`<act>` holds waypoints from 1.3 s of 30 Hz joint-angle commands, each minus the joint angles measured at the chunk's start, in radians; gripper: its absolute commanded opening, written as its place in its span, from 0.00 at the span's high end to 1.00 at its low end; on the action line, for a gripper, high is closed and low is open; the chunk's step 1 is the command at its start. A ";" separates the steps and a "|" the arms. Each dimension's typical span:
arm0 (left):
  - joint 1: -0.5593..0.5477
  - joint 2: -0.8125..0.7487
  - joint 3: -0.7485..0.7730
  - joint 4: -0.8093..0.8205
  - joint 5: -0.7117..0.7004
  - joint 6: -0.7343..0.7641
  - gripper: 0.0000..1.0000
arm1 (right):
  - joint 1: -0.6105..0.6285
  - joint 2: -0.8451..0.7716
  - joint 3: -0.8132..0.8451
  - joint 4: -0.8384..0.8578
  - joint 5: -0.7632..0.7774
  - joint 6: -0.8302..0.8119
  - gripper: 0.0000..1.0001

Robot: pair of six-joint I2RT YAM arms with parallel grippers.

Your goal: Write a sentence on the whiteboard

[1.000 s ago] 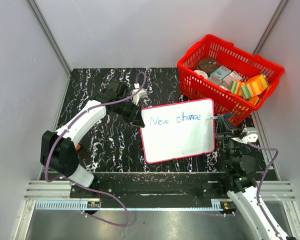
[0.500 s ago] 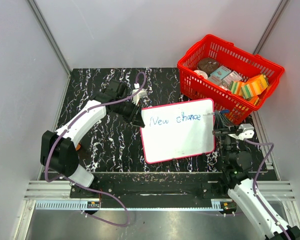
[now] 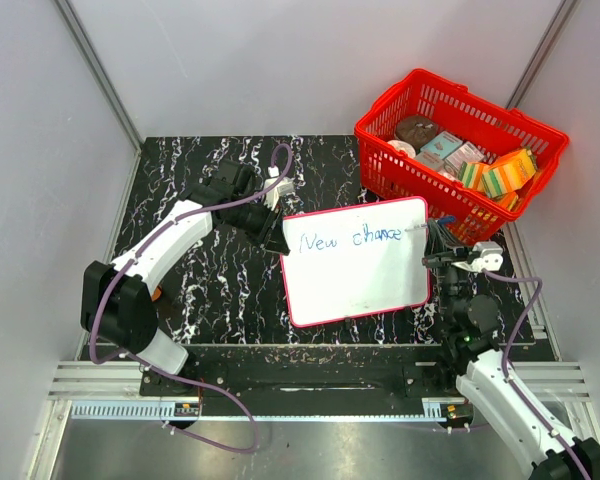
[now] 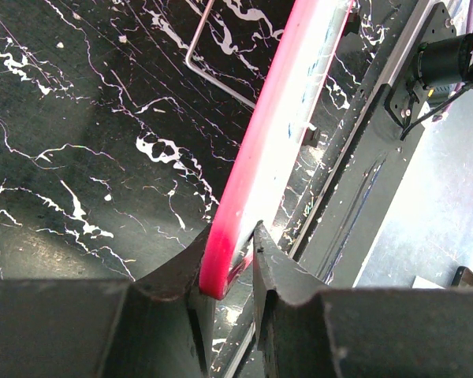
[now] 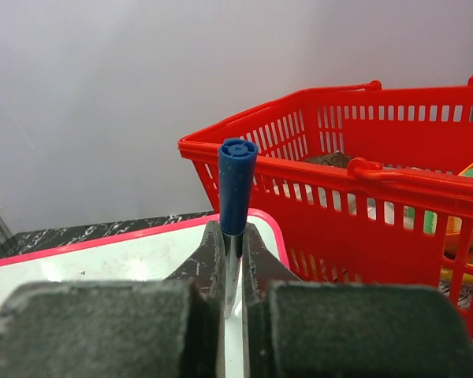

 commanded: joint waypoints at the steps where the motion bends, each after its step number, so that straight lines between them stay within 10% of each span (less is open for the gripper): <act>1: 0.006 -0.002 0.016 0.051 -0.090 0.090 1.00 | -0.002 0.016 -0.002 0.079 0.052 -0.007 1.00; 39: 0.006 -0.014 0.013 0.051 -0.112 0.093 1.00 | -0.002 0.041 0.029 -0.065 0.023 0.069 1.00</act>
